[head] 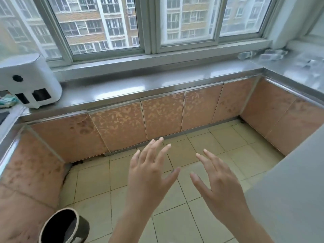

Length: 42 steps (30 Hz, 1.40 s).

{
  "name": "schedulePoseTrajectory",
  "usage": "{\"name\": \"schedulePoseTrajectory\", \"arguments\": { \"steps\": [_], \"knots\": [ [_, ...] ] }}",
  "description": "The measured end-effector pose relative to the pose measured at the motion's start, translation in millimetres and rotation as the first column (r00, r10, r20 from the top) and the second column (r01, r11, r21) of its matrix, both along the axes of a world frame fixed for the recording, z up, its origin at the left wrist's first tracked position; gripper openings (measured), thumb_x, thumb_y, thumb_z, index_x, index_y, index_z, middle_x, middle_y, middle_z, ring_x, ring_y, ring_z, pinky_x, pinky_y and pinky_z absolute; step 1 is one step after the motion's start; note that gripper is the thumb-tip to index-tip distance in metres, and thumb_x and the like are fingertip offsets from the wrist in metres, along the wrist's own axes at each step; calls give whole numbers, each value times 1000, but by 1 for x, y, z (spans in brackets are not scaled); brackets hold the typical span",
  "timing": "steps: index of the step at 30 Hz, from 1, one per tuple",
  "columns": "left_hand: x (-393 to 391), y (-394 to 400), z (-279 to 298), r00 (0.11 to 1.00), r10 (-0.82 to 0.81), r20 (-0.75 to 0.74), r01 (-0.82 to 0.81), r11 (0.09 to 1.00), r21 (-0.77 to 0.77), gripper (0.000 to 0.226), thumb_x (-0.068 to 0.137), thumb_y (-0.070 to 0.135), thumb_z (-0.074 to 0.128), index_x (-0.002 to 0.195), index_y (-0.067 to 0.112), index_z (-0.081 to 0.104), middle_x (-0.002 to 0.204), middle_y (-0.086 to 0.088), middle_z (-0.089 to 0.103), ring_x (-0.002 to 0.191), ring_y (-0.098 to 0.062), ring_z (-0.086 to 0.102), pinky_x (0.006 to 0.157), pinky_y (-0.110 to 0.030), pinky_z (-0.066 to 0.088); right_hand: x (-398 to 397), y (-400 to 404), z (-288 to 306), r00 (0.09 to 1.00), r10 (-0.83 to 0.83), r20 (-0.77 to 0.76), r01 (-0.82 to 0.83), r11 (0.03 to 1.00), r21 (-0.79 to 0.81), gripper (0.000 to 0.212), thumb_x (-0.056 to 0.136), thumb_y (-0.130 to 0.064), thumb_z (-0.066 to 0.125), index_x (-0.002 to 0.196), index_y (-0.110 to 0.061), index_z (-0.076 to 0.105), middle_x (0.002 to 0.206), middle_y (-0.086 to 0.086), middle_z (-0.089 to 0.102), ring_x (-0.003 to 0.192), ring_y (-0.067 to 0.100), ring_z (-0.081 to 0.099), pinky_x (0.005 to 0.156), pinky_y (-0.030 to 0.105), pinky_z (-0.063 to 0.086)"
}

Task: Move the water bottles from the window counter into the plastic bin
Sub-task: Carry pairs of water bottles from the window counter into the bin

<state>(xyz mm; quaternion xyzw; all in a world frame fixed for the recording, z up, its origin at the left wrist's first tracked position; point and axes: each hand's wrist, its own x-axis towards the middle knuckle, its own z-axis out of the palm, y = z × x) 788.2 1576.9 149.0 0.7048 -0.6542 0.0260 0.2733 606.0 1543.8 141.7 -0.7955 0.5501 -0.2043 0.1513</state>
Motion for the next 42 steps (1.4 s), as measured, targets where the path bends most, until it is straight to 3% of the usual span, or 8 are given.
{"name": "schedulePoseTrajectory", "arguments": {
  "steps": [2, 6, 12, 21, 25, 30, 34, 42],
  "knots": [
    [4, -42, 7, 999, -50, 10, 50, 999, 7, 60, 84, 57, 50, 131, 23, 64, 145, 2, 54, 135, -20, 50, 108, -47, 36, 4, -31, 4, 999, -43, 6, 43, 999, 2, 70, 82, -65, 21, 142, -35, 38, 154, -13, 30, 140, 9, 26, 109, 30, 26],
    [3, -116, 9, 989, -141, 48, 138, 989, 54, 60, 80, 48, 73, 133, 22, 63, 146, 1, 54, 135, -22, 51, 108, -49, 36, 1, -89, 9, 989, -146, 16, 146, 989, -4, 70, 81, -65, 21, 141, -34, 39, 153, -11, 32, 138, 10, 29, 108, 31, 28],
    [-17, -216, 0, 973, -222, 59, 216, 971, 100, 62, 74, 46, 81, 129, 21, 66, 143, 0, 57, 132, -24, 55, 105, -51, 40, -30, -174, 6, 958, -285, 35, 286, 958, -3, 66, 85, -63, 28, 142, -32, 39, 153, -10, 32, 137, 12, 31, 110, 35, 32],
    [-92, -402, -10, 941, -329, 71, 313, 933, 176, 64, 86, 52, 66, 144, 28, 51, 157, 8, 37, 146, -15, 33, 117, -42, 20, -104, -339, -9, 921, -385, 58, 385, 923, 10, 56, 90, -52, 46, 143, -34, 37, 155, -11, 26, 139, 8, 25, 108, 31, 26],
    [-128, -482, -4, 925, -371, 84, 353, 919, 173, 66, 93, 59, 51, 151, 34, 35, 162, 15, 21, 151, -9, 16, 120, -35, 7, -137, -418, -5, 927, -374, 19, 375, 927, -16, 66, 86, -66, 25, 144, -36, 33, 156, -12, 22, 140, 6, 19, 108, 27, 22],
    [-163, -561, 8, 927, -372, 50, 359, 918, 166, 64, 92, 56, 56, 149, 31, 42, 160, 13, 28, 150, -11, 22, 120, -38, 12, -167, -495, 2, 912, -409, 35, 410, 911, -47, 70, 84, -67, 20, 144, -35, 35, 156, -11, 26, 138, 5, 19, 109, 27, 20],
    [-186, -630, 3, 908, -413, 69, 397, 902, 168, 67, 94, 64, 38, 154, 38, 25, 163, 20, 10, 152, -4, 6, 120, -31, -1, -188, -552, 2, 903, -427, 43, 428, 904, -23, 69, 85, -66, 21, 144, -34, 35, 156, -10, 25, 140, 7, 21, 115, 34, 23],
    [-231, -785, -13, 861, -505, 62, 485, 852, 196, 65, 95, 64, 38, 153, 36, 29, 164, 17, 16, 151, -8, 13, 121, -34, 6, -228, -685, 1, 862, -506, -8, 506, 862, -42, 68, 86, -65, 23, 145, -32, 35, 156, -8, 26, 141, 9, 23, 114, 32, 23]
  ]
}}
